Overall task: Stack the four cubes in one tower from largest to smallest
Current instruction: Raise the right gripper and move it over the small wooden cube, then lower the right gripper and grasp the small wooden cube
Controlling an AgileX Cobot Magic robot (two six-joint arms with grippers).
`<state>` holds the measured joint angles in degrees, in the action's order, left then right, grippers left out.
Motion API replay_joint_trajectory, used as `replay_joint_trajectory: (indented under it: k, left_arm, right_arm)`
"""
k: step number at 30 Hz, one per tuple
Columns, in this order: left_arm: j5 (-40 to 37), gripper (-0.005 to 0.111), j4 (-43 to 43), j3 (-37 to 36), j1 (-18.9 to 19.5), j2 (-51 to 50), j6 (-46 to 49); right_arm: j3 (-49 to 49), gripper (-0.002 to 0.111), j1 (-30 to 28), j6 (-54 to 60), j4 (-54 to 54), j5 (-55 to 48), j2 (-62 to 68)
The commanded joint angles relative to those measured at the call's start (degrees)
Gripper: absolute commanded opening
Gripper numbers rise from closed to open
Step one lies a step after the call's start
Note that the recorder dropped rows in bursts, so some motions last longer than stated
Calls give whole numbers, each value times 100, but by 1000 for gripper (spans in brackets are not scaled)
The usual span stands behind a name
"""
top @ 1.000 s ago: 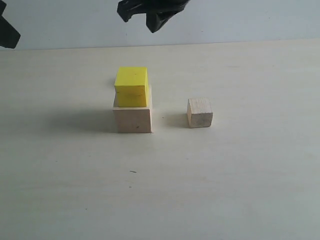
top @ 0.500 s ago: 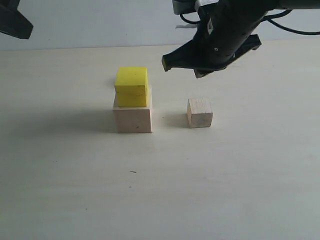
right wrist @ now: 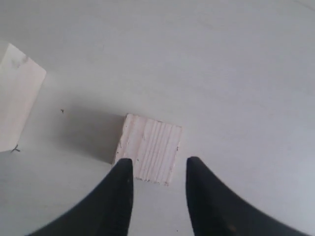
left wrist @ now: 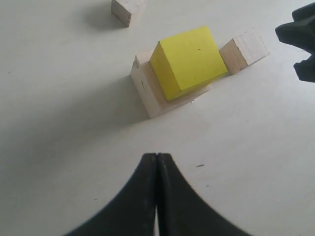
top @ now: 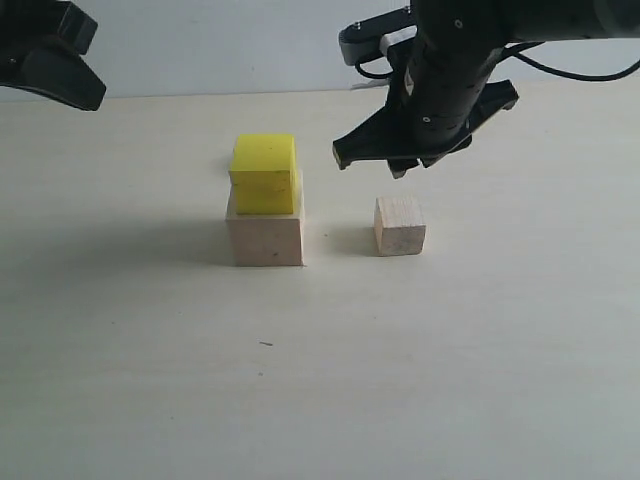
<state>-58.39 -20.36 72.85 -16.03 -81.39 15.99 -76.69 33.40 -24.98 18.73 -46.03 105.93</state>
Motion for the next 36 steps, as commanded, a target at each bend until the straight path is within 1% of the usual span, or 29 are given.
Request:
replay_joint_trajectory:
  k: [1, 5, 7, 12, 23, 32, 36]
  left_arm:
    - [29, 0, -77, -18, 5, -11, 52]
    - [29, 0, -77, -18, 5, -11, 52]
    - [29, 0, -77, -18, 5, -11, 52]
    - [-20, 0, -77, -18, 5, -11, 47]
    - [-154, 0, -86, -18, 5, -11, 56]
    - [-225, 0, -86, -18, 5, -11, 68]
    - [-187, 0, -86, -18, 5, -11, 78]
  right_arm:
    - [-41, 48, -17, -115, -5, -20, 142]
    - [-41, 60, -17, -686, 44, 1, 411]
    - [-41, 63, -17, -970, 75, 14, 559]
    - [-41, 64, -19, -1288, 75, 128, 768]
    - [-41, 64, -19, -1435, 78, 435, 873]
    - [-41, 64, -323, -1573, 69, 484, 883]
    - [-41, 64, -351, -1550, -65, 688, 883]
